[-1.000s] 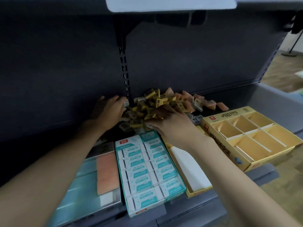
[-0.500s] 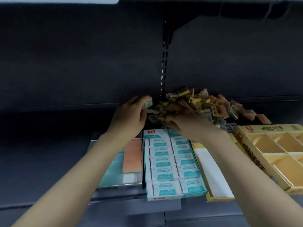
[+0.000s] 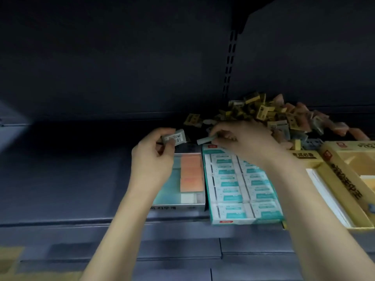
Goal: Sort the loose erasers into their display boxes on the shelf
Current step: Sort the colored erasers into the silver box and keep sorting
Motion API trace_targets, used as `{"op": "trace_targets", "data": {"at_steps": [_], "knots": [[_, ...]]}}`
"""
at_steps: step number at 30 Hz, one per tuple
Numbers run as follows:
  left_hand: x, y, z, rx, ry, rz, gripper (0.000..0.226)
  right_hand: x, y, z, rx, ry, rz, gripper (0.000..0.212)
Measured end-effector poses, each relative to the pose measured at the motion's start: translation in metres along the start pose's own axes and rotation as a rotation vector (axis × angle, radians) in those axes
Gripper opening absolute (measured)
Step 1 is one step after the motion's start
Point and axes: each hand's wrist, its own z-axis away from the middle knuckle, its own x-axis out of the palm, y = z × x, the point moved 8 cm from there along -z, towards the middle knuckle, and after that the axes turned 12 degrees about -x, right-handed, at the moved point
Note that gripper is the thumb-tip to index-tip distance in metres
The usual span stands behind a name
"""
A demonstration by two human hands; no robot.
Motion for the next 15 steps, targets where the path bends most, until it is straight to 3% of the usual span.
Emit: {"op": "trace_targets", "data": {"at_steps": [7, 12, 15], "knots": [[-0.023, -0.013, 0.013, -0.049, -0.006, 0.079, 0.025, 0.015, -0.029, 0.008, -0.003, 0.142, -0.239, 0.011], [-0.038, -0.018, 0.016, -0.053, -0.027, 0.105, 0.026, 0.027, -0.044, 0.006, 0.003, 0.192, -0.298, 0.019], [-0.048, -0.021, 0.016, -0.062, -0.022, 0.13, 0.027, 0.033, -0.049, 0.005, 0.041, 0.183, -0.305, 0.036]]}}
